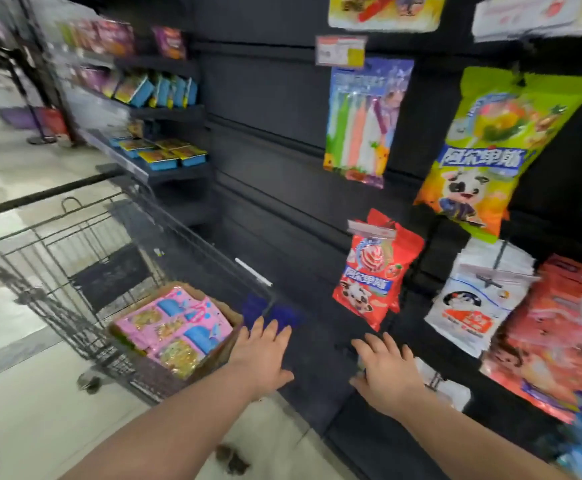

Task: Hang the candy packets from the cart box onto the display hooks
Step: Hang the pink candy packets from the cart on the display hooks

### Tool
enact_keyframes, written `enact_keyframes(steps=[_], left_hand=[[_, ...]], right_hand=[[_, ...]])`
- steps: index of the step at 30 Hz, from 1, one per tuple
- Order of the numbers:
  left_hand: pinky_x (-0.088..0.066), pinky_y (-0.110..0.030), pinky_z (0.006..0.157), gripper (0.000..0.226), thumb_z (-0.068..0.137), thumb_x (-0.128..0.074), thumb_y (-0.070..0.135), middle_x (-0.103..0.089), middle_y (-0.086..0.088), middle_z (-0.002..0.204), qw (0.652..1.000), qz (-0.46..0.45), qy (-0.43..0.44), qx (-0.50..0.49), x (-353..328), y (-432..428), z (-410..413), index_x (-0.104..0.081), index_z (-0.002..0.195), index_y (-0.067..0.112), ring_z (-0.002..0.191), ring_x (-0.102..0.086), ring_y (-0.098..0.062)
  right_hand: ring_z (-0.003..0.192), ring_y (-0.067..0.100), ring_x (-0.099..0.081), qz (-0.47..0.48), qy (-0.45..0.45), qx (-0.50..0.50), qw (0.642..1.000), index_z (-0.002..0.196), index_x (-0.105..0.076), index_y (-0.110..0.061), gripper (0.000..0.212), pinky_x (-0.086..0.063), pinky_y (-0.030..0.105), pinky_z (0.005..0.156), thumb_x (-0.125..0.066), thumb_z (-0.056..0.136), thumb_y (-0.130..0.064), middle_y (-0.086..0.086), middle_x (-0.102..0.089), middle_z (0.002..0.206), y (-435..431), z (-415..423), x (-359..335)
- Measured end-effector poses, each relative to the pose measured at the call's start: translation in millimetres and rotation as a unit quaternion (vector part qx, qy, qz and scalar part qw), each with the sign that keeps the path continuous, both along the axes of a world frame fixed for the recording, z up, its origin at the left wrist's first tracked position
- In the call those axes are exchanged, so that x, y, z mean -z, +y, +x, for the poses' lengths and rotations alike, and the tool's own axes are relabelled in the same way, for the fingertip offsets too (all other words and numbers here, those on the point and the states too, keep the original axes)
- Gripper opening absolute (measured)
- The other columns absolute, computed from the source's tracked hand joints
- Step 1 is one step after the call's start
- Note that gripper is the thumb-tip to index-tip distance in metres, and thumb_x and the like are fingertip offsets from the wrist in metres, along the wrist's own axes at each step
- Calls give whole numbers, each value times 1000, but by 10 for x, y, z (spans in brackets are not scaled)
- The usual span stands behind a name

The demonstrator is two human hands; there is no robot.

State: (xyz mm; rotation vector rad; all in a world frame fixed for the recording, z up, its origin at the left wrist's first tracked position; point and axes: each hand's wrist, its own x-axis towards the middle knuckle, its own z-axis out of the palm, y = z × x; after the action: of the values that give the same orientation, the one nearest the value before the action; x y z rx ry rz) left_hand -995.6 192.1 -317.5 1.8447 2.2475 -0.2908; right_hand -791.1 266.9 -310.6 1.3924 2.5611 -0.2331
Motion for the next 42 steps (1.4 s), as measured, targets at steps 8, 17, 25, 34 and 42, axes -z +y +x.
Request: enact_keyframes(steps=[8,17,25,34,42], left_hand=[[-10,-50,120,85,92,-47,54,-4,-12,163,993,-18,19,-114,89,-1325,-1490,-4,155,18,150,-2,-35],[-13,-50,118,84,91,-46,57,-8,-8,163,986,-1,15,-164,195,-2017,-2401,-5,155,20,150,-4,-33],[-13,-49,119,85,90,-47,57,-9,-7,163,986,-5,-13,-167,357,-1824,-2671,-6,155,19,150,-5,-32],[-12,-49,119,83,92,-44,55,-9,-9,163,981,-45,4,-191,334,-1292,-3425,-5,156,18,150,-5,-32],[-9,-49,120,81,94,-42,54,-5,-11,164,979,-98,3,-180,469,-470,-3775,-3,156,19,150,-3,-34]], right_hand=[[149,27,-4,-17,14,-87,996,151,-16,-27,66,-11,51,118,-46,95,-45,-2,-14,160,-792,-1587,110],[149,26,-8,-49,11,-124,991,150,-18,-26,68,-11,50,118,-49,93,-42,0,-16,160,-1322,-2585,174],[147,27,-14,-65,-14,-103,992,150,-20,-30,68,-14,48,118,-50,91,-46,0,-20,159,-1022,-2860,283],[138,24,-33,-111,-2,-117,987,144,-29,-31,61,-27,46,113,-50,89,-49,-1,-37,148,-310,-3633,671],[137,24,-34,-147,-18,-117,982,145,-27,-29,66,-29,44,109,-49,87,-53,-1,-34,151,425,-4020,911]])
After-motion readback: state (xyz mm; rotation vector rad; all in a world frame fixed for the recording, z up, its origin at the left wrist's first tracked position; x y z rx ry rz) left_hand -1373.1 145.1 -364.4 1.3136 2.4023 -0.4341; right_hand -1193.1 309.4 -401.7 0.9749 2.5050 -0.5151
